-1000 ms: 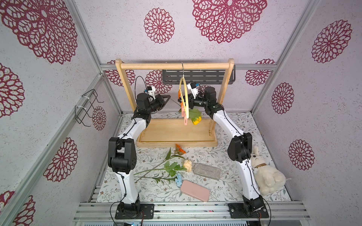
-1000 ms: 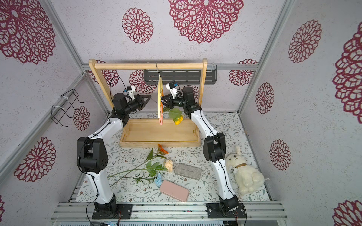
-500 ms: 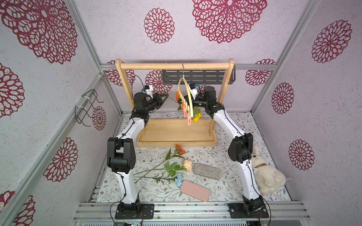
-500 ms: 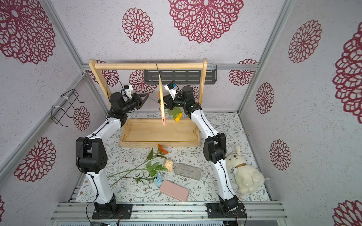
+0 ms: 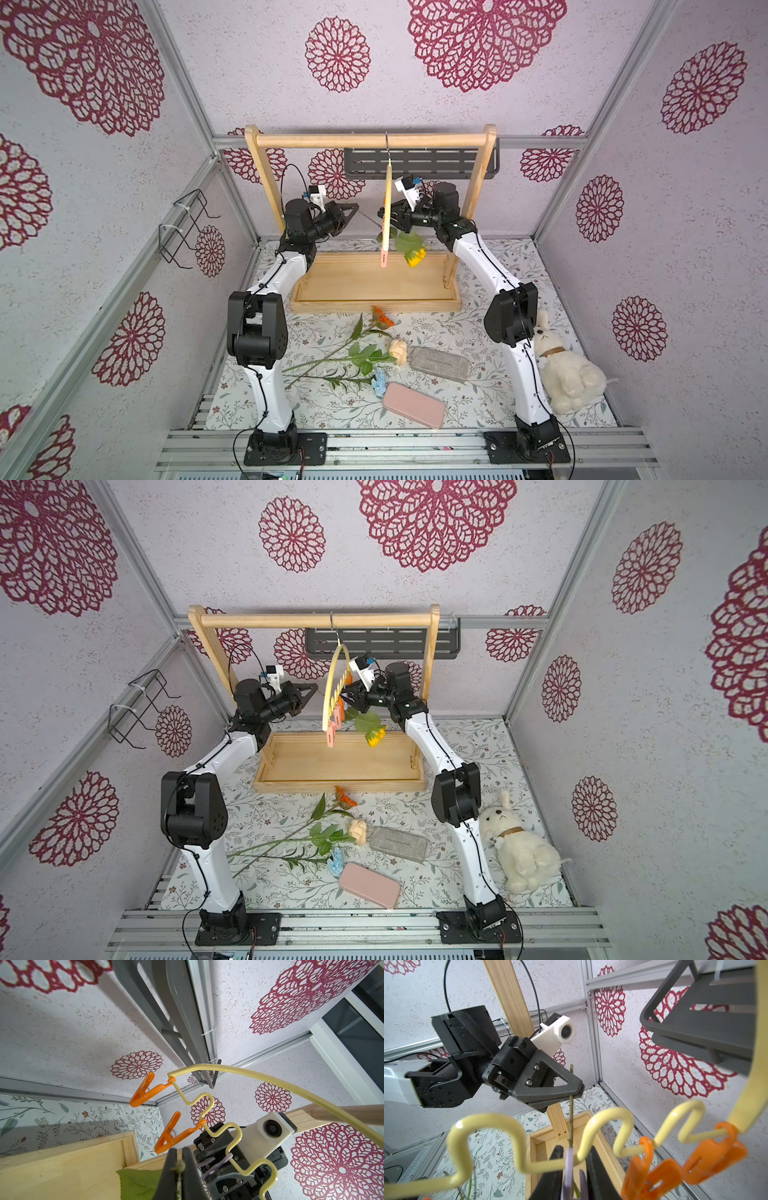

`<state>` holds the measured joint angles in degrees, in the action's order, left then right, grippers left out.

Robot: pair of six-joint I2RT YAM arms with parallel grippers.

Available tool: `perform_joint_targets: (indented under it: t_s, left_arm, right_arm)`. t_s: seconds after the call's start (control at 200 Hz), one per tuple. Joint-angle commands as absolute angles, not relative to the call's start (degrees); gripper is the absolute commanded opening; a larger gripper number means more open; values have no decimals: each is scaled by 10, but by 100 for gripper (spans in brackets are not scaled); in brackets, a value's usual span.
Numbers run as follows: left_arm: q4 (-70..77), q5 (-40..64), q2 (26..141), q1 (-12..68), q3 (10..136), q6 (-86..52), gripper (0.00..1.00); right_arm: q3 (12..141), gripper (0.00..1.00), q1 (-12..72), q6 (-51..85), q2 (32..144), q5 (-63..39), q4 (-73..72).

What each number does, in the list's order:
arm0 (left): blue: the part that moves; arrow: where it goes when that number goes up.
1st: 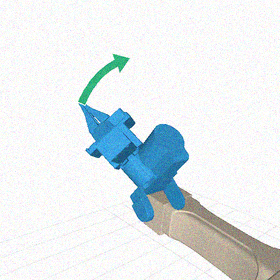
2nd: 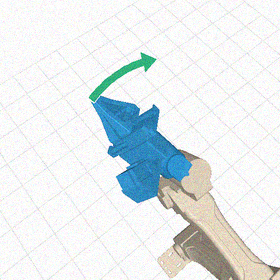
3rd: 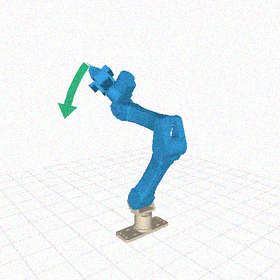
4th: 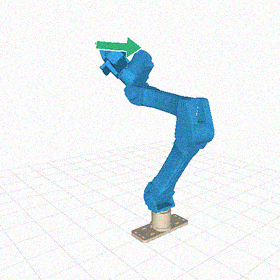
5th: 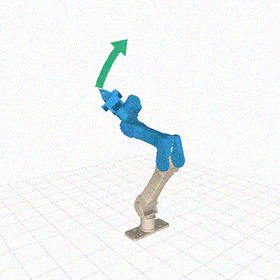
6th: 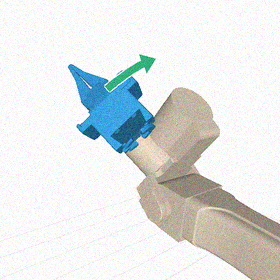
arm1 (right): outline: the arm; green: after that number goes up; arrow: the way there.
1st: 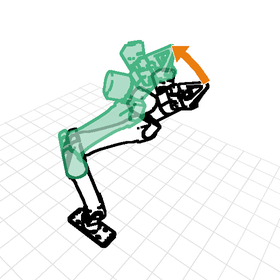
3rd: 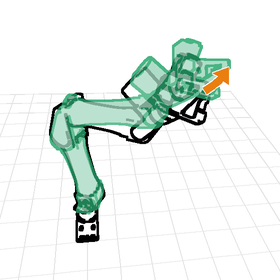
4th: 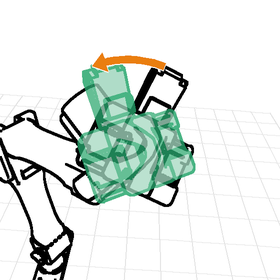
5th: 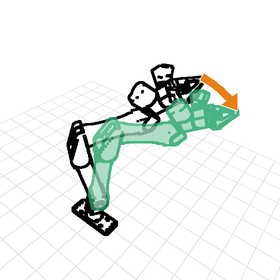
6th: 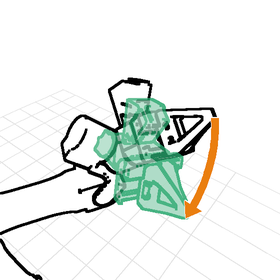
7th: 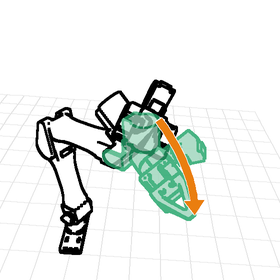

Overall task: Dry the flowers on a clothes hanger
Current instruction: Open the clamp at the hanger, then clamp the flower onto the hanger.

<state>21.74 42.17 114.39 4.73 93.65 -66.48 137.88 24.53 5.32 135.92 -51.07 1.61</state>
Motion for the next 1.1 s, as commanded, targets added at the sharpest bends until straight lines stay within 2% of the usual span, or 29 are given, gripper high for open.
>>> perform_joint_targets:
  t_s: [0.0, 0.215, 1.096]
  left_arm:
    - [236, 430, 1131, 42, 932, -677, 0]
    - [335, 439, 1149, 30, 932, -774, 0]
    - [221, 433, 1131, 30, 927, -673, 0]
  right_arm:
    - [1395, 17, 245, 44, 1327, -518, 32]
    - [1395, 17, 245, 38, 1328, -516, 43]
    - [1395, 16, 245, 33, 1324, -519, 51]
